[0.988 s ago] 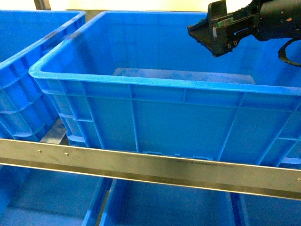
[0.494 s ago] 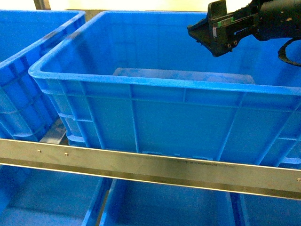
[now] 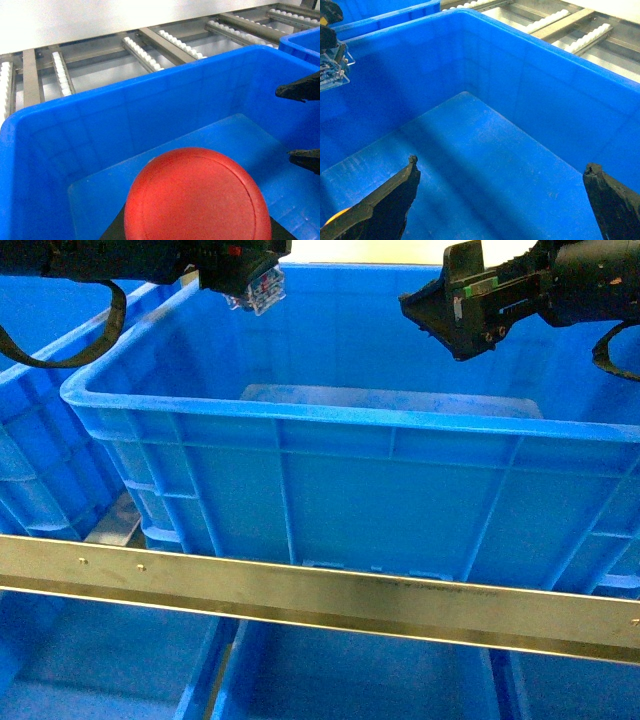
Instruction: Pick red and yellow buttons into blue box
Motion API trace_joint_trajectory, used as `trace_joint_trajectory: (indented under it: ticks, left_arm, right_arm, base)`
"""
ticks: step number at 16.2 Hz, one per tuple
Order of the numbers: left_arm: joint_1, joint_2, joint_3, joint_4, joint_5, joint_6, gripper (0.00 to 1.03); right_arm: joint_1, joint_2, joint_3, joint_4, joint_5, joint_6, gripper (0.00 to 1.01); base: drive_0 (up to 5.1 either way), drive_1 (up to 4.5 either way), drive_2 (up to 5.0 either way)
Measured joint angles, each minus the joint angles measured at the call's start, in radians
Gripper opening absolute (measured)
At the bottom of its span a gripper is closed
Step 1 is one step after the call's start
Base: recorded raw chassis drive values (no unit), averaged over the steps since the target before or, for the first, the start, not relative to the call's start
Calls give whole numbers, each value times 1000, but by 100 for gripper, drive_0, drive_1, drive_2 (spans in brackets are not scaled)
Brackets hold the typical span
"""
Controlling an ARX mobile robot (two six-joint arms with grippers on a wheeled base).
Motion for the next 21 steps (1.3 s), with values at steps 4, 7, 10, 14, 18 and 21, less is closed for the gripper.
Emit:
trace_joint_trajectory:
  ticks: [4, 7, 10, 14, 18, 21]
  left_arm:
    - [0, 0, 0, 1, -1, -1, 66]
    - [0, 0, 0, 1, -1, -1, 80]
    - [0, 0, 0, 1, -1, -1, 94]
    - [0, 0, 0, 1, -1, -1, 98]
    - [68, -235, -398, 272, -512, -103, 42]
    - [108, -388, -630, 319, -446, -109, 1]
  right_arm:
    - [0, 0, 0, 0, 0, 0, 98]
    - [0, 0, 0, 0, 0, 0, 98]
    - [0, 0, 0, 0, 0, 0, 98]
    - [0, 0, 0, 0, 0, 0, 98]
    - [-59, -260, -480, 461, 621, 190, 39]
    - [-87, -414, -723, 509, 566, 196, 2]
  base:
    - [0, 0, 0]
    - [0, 0, 0]
    - [0, 0, 0]
    - [0, 0, 0]
    - [0, 0, 0]
    - [0, 0, 0]
